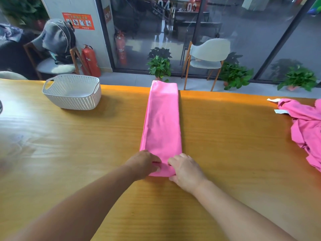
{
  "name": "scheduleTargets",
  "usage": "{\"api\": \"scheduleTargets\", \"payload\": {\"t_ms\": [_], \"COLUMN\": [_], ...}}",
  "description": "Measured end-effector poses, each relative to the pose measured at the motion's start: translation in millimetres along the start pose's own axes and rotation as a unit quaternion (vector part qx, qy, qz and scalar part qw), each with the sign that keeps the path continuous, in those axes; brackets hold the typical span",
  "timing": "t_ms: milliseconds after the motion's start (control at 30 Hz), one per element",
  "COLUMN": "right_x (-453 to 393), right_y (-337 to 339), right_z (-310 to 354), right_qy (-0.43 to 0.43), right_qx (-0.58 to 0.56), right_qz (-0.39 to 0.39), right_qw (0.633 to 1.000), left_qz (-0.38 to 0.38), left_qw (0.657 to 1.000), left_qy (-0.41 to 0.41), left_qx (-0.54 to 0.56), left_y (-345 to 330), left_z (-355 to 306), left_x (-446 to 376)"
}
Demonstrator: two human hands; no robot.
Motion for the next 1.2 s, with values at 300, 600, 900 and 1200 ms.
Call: {"api": "scheduleTargets", "payload": {"t_ms": [300,600,900,1200], "right_x": [12.0,-1.9,-1.4,-14.7], "right_y": [-5.6,9.3,14.1,15.1], "right_z": [-9.8,-21.4,-10.2,-7.5], "right_qy": [0.005,-0.016,0.059,0.029], "right_qx": [-0.052,-0.154,-0.108,-0.01], "right_qz": [0.159,0.132,0.037,0.101], "right_qw": [0.986,0.979,0.992,0.994], "left_qz": [0.052,0.02,0.022,-0.05], "left_qw": [0.999,1.0,0.999,0.999], "left_qy": [-0.005,-0.016,0.02,-0.017], "left_qx": [-0.013,0.003,-0.031,-0.011], "left_y": [-33.4,-22.6,-9.6,-2.2], "left_z": [-16.9,-12.0,0.6,-4.4], "left_x": [27.3,19.6,3.1,3.2]}}
Point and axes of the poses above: each hand's wrist, its own x-axis away from the middle knuckle, its own y-axis out of the back of the hand, z = x × y, the point moved 4 cm from there along -x, towards the middle knuckle, and after that the axes turned 10 degrees about z, right-handed, at the moved point
